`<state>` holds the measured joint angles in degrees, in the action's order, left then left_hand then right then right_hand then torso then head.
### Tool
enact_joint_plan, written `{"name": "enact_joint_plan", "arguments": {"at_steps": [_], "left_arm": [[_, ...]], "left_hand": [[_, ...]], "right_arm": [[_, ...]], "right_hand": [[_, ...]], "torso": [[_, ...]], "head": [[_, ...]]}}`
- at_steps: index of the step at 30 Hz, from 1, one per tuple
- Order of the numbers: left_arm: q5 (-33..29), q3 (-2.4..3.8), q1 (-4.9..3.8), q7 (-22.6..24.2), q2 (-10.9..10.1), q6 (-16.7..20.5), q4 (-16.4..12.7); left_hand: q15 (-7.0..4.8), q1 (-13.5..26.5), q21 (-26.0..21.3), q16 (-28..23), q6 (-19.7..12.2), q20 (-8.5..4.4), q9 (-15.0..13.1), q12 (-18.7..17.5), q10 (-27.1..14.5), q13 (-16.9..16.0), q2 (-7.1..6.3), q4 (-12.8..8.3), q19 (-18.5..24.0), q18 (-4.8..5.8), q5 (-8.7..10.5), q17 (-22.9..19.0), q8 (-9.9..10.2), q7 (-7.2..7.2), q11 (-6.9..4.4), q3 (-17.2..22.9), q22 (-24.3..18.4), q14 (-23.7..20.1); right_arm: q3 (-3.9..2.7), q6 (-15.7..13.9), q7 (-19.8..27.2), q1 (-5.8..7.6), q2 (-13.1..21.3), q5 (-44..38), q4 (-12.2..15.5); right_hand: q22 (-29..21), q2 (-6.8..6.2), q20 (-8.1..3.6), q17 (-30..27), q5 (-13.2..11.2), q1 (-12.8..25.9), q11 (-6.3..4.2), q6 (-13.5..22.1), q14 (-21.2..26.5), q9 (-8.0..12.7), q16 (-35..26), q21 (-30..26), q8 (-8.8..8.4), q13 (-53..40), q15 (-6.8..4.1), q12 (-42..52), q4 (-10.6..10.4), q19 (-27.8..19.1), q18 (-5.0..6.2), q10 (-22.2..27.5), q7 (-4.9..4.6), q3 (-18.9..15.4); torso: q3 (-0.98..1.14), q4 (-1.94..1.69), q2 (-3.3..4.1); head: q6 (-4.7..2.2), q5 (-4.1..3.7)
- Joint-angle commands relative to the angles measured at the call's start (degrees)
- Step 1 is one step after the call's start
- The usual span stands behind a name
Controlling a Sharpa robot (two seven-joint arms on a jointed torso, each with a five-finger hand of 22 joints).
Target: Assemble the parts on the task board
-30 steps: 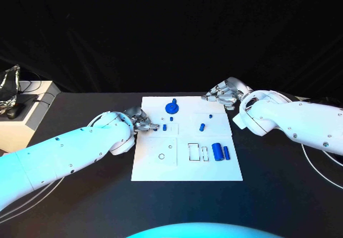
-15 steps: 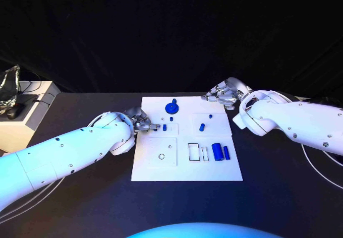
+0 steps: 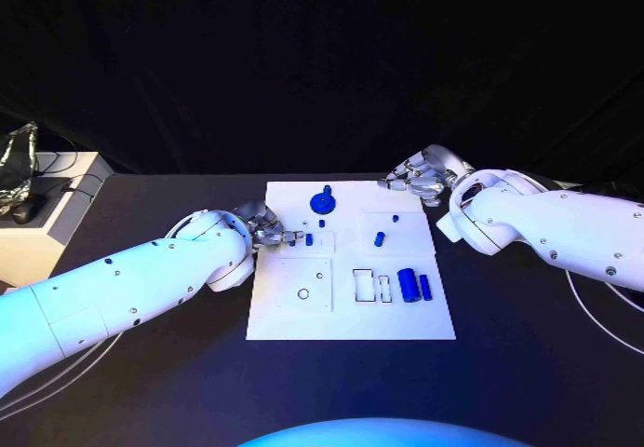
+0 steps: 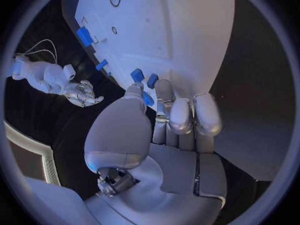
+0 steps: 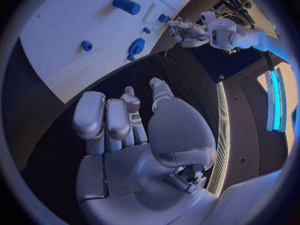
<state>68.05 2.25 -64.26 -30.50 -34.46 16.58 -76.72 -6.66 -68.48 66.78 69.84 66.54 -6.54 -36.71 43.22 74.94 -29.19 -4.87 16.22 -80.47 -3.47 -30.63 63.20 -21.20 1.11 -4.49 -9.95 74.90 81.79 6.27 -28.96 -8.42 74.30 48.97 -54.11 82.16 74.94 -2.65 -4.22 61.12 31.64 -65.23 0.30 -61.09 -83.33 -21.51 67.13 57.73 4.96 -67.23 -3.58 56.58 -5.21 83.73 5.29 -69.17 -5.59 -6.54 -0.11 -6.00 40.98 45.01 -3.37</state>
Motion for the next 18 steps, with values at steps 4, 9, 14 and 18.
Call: {"name": "enact_joint_plan", "arguments": {"at_steps": [4,9,14,18], "left_arm": [[-0.52,0.03,0.00,0.36,0.09,0.54,-0.12],[-0.54,0.04,0.00,0.27,-0.01,0.51,-0.16],[-0.56,0.17,0.01,0.46,-0.30,0.68,-0.53],[-2.62,0.98,0.03,2.13,-0.97,1.24,-1.33]], "left_hand": [[0.16,1.06,-0.09,-0.01,-0.13,0.21,-0.08,0.24,-0.06,0.06,-0.13,0.09,0.07,0.06,0.35,0.00,-0.31,-0.35,0.35,0.42,7.68,-0.09],[0.16,1.06,-0.09,-0.01,-0.13,0.21,-0.08,0.24,-0.06,0.06,-0.14,0.09,0.07,0.06,0.36,0.00,-0.31,-0.35,0.35,0.43,7.68,-0.09],[0.16,1.38,-0.16,-0.05,-0.13,0.24,-0.07,0.23,-0.08,0.07,-0.26,0.10,0.12,0.02,0.45,-0.07,-0.29,-0.36,0.36,0.86,7.65,-0.11],[0.49,1.82,-2.54,-1.34,-1.33,0.45,0.08,-0.12,-1.27,0.16,-0.63,0.17,1.21,-0.33,0.39,-1.46,0.21,-1.05,0.88,0.90,6.85,-0.58]], "right_arm": [[-0.03,-0.01,0.79,-0.02,-0.05,-0.70,0.00],[-0.03,-0.02,0.79,-0.02,-0.03,-0.76,-0.01],[-0.03,-0.05,0.80,-0.02,-0.03,-1.03,-0.01],[-0.03,-0.17,0.89,-0.03,-0.02,-1.13,-0.03]], "right_hand": [[7.66,0.27,-0.17,-0.05,0.22,0.20,0.03,-0.37,0.17,0.08,-0.12,-0.31,-0.34,0.06,-0.04,-0.20,-0.22,3.40,0.11,-0.29,-0.14,-0.13],[7.67,0.28,-0.17,-0.02,0.24,0.15,0.03,-0.35,0.16,0.09,-0.10,-0.30,-0.35,0.00,-0.05,-0.13,-0.24,3.41,0.11,-0.32,-0.14,-0.14],[7.67,0.28,-0.17,-0.02,0.24,0.15,0.03,-0.35,0.16,0.09,-0.10,-0.30,-0.35,0.00,-0.05,-0.13,-0.24,3.41,0.11,-0.32,-0.14,-0.14],[7.67,0.28,-0.17,-0.02,0.24,0.15,0.03,-0.35,0.16,0.09,-0.10,-0.30,-0.35,0.00,-0.05,-0.13,-0.24,3.41,0.11,-0.32,-0.14,-0.14]], "torso": [[-0.01,0.00,0.01],[-0.02,0.00,0.00],[-0.05,0.02,0.03],[-0.09,0.03,0.00]], "head": [[0.03,-0.04],[-0.02,-0.05],[-0.11,-0.06],[-0.24,-0.24]]}}
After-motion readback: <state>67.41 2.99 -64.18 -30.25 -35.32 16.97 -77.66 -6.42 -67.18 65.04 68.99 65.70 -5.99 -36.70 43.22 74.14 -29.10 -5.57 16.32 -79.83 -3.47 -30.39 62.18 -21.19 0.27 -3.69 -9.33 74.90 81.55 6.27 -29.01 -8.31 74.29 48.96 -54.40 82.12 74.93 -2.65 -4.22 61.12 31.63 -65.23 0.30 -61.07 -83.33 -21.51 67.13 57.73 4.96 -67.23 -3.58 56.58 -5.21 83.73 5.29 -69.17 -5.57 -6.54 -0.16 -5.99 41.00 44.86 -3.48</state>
